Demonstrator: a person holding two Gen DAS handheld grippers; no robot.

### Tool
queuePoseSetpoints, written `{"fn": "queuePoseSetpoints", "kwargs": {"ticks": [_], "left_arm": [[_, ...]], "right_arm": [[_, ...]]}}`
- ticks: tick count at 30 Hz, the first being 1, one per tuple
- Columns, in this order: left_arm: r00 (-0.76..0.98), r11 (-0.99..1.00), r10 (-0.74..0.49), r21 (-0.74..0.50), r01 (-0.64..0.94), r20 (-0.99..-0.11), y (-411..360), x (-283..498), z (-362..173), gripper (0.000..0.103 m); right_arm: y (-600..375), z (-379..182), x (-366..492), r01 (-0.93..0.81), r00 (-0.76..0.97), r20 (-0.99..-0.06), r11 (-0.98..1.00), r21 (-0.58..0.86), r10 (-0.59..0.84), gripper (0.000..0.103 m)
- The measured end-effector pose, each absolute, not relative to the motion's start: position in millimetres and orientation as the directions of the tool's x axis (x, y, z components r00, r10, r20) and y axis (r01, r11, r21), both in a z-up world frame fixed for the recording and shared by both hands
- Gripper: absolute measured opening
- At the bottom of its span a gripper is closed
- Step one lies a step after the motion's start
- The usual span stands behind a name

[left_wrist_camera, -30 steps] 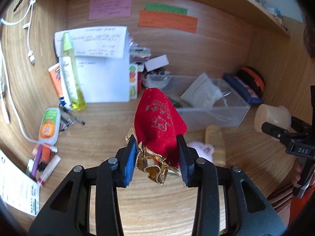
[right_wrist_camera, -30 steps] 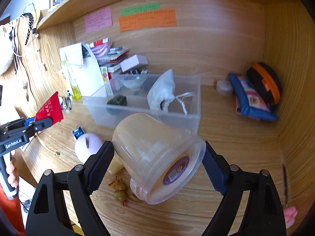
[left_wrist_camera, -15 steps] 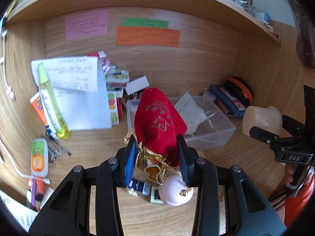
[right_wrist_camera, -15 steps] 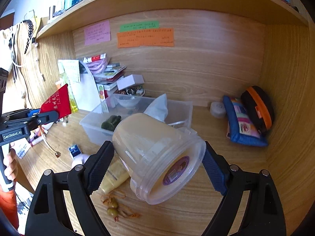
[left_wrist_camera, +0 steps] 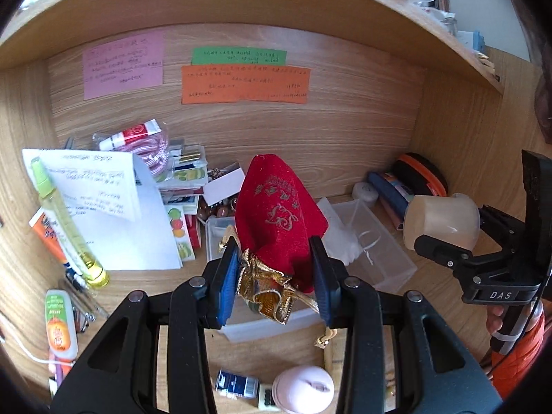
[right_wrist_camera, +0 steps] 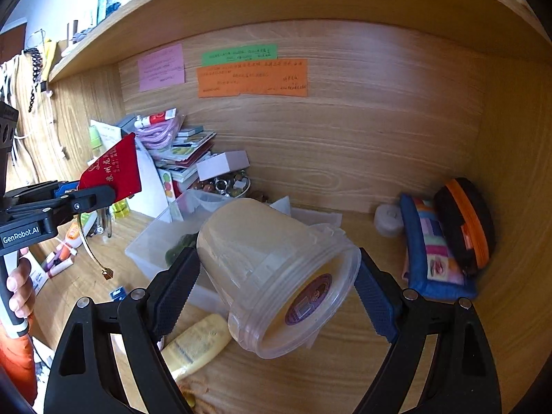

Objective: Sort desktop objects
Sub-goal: 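Carry the red pouch and clear cup into the clear box and release both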

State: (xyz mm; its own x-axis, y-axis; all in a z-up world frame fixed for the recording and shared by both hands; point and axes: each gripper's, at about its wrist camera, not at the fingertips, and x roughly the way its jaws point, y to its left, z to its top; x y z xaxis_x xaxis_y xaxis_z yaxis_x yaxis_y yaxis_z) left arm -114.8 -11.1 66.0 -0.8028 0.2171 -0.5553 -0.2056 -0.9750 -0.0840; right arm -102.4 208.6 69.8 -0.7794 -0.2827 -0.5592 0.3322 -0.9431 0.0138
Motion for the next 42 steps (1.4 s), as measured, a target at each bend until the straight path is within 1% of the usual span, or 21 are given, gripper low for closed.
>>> {"fn": "queuePoseSetpoints", "kwargs": {"ticks": [12, 25, 33, 39, 42], "left_arm": [[-0.75, -0.977, 0.21, -0.111, -0.18, -0.627, -11, -175, 37, 0.038], [-0.689, -0.975, 0.22, -0.127, -0.184, -0.691, -16, -208, 1, 0.038], [-0.648, -0.974, 0.211, -0.098, -0.206, -0.732, -9, -217, -20, 0.038], [-0.619, -0.975, 0.201, -0.094, -0.201, -0.759, -8, -223, -30, 0.039], [-0.62, -0.974, 0.2, -0.087, -0.207, -0.759, -5, -223, -31, 0.04]], "right_arm": [[186, 53, -149, 0.353, -0.745, -0.595, -0.935, 0.032, -0.302, 0.086], [149, 24, -182, 0.404, -0.684, -0.657, -0.914, 0.02, -0.316, 0.086], [127, 4, -193, 0.434, -0.649, -0.697, -0.901, -0.012, -0.304, 0.086], [121, -5, -193, 0.445, -0.66, -0.701, -0.892, -0.073, -0.272, 0.086], [116, -9, -191, 0.46, -0.659, -0.706, -0.881, -0.106, -0.259, 0.086]]}}
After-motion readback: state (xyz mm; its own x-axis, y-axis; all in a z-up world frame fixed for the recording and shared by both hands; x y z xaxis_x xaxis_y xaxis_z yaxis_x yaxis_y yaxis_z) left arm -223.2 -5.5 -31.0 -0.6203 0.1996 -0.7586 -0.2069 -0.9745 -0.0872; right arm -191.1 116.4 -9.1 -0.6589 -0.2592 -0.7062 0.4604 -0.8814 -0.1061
